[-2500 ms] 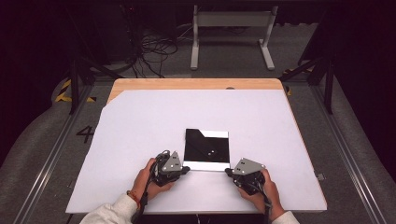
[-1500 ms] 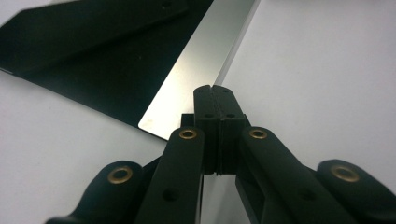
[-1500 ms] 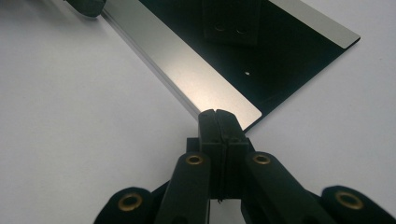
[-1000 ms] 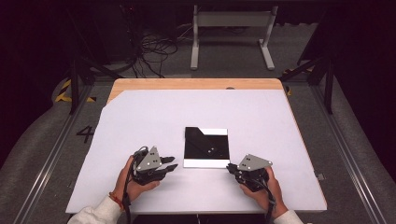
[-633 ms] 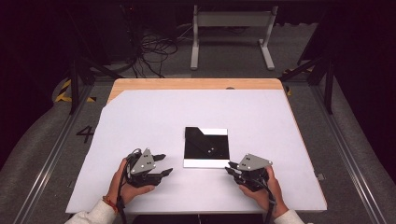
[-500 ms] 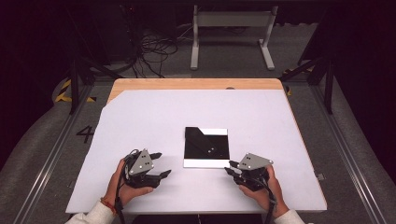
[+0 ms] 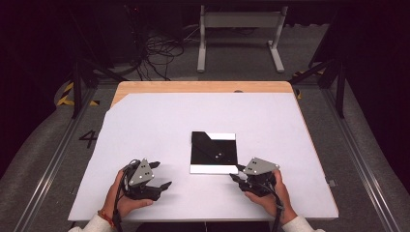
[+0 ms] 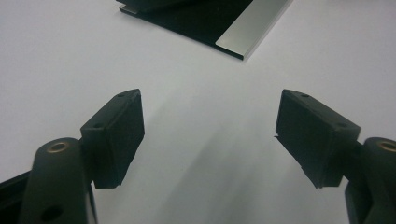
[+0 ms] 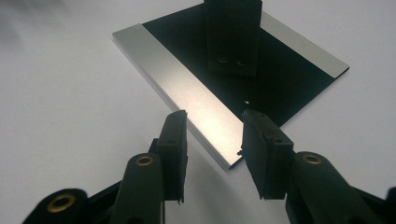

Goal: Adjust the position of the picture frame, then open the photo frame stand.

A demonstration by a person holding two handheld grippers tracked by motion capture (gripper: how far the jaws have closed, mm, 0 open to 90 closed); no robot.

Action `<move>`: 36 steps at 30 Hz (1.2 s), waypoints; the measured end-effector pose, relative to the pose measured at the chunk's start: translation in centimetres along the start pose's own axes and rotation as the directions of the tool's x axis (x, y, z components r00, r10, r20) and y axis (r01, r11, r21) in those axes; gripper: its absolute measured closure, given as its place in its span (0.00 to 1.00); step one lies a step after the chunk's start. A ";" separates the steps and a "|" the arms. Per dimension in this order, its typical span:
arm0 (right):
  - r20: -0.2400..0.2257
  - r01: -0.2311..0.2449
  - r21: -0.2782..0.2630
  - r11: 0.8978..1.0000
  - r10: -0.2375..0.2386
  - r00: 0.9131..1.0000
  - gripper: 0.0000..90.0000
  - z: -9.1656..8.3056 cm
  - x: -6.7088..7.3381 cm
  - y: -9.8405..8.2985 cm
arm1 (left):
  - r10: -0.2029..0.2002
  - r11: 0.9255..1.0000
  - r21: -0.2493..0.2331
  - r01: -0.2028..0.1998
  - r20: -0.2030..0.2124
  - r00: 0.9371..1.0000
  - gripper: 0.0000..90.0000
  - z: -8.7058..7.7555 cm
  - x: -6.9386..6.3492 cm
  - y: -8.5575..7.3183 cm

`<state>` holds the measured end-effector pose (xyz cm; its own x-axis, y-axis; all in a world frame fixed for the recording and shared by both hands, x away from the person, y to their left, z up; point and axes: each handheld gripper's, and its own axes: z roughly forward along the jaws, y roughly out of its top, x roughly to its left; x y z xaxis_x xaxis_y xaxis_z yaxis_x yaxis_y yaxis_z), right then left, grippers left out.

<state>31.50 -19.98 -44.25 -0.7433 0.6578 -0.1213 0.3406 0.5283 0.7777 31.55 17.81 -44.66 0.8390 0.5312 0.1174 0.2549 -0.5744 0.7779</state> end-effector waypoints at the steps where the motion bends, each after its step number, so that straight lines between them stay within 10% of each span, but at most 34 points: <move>1: -0.003 -0.001 -0.002 1.000 0.001 1.000 0.67 0.0 0.0 0.0 | -0.002 1.000 0.002 0.002 0.000 1.000 0.27 -0.1 0.0 -0.1; 19: -0.001 0.001 -0.011 1.000 -0.001 1.000 0.58 0.3 -0.1 0.7 | 0.002 0.999 0.034 -0.002 0.005 1.000 0.29 -0.3 1.0 -1.8; 27: 0.008 -0.004 -0.015 1.000 0.004 1.000 0.54 -0.2 -0.3 0.2 | -0.036 0.999 0.031 0.036 0.022 0.999 0.66 0.2 2.3 -0.6; 31: 0.008 -0.004 -0.011 1.000 0.004 1.000 0.53 -0.3 -0.3 0.0 | -0.011 0.998 0.056 0.012 -0.007 1.000 0.91 1.0 3.5 0.8; 36: 0.010 -0.013 0.000 1.000 0.013 1.000 0.49 -0.3 -0.1 -0.5 | 0.028 0.993 0.117 -0.025 -0.026 0.999 1.00 2.6 4.9 2.5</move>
<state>31.27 -20.48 -44.42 -0.7330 0.6702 -0.1169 0.3508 0.5196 0.7791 37.49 17.36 -43.76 0.8330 0.5309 0.1556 0.2881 -0.6564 0.6972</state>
